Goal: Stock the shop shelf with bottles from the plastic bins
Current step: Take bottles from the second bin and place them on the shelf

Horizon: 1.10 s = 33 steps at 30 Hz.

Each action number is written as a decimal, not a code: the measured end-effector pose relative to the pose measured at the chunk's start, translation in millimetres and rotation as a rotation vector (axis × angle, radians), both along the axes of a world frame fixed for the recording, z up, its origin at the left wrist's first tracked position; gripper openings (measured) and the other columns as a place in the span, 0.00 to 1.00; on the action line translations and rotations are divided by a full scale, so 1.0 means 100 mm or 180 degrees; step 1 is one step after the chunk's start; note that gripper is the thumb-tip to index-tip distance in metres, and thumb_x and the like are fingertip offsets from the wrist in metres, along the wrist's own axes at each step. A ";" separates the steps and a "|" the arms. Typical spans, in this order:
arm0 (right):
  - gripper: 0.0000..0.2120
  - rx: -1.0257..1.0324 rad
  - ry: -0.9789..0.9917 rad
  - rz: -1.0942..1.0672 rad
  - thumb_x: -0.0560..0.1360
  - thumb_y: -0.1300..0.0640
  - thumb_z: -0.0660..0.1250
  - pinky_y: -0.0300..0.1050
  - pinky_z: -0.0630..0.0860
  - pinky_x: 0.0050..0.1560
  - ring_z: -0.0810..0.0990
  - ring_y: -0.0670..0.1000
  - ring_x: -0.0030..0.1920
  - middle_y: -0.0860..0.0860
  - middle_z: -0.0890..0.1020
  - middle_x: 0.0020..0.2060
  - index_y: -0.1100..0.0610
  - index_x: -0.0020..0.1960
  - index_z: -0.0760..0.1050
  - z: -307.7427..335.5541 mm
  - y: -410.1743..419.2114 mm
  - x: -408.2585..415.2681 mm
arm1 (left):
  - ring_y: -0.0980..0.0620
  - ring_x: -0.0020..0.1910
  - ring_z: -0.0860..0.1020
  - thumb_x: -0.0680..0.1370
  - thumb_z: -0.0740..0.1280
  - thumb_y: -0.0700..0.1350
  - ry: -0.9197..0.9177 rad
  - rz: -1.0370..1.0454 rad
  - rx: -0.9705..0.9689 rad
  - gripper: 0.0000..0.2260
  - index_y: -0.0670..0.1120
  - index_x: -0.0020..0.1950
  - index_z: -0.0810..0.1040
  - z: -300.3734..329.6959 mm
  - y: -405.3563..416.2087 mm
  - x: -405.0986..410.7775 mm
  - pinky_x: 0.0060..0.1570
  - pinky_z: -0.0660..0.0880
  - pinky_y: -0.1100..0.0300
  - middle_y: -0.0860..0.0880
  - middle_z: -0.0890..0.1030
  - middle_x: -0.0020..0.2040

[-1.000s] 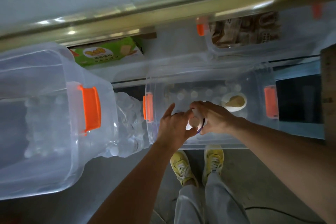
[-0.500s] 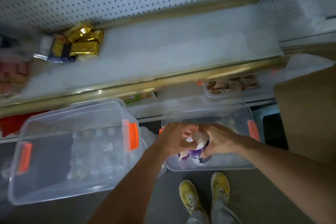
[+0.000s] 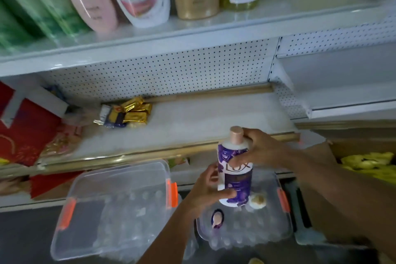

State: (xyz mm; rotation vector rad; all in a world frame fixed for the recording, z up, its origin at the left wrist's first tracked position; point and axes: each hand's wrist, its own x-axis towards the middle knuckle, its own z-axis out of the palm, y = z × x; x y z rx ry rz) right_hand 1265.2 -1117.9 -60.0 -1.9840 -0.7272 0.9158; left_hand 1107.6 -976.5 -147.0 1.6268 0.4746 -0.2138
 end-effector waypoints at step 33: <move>0.30 0.0318 -0.2167 -0.1092 0.58 0.42 0.80 0.51 0.81 0.44 0.81 0.49 0.45 0.47 0.79 0.47 0.51 0.52 0.70 3.11 -0.30 0.78 | 0.53 0.50 0.82 0.59 0.79 0.60 -0.1808 0.0291 0.0967 0.36 0.62 0.62 0.65 2.51 -0.34 1.48 0.51 0.81 0.46 0.54 0.81 0.52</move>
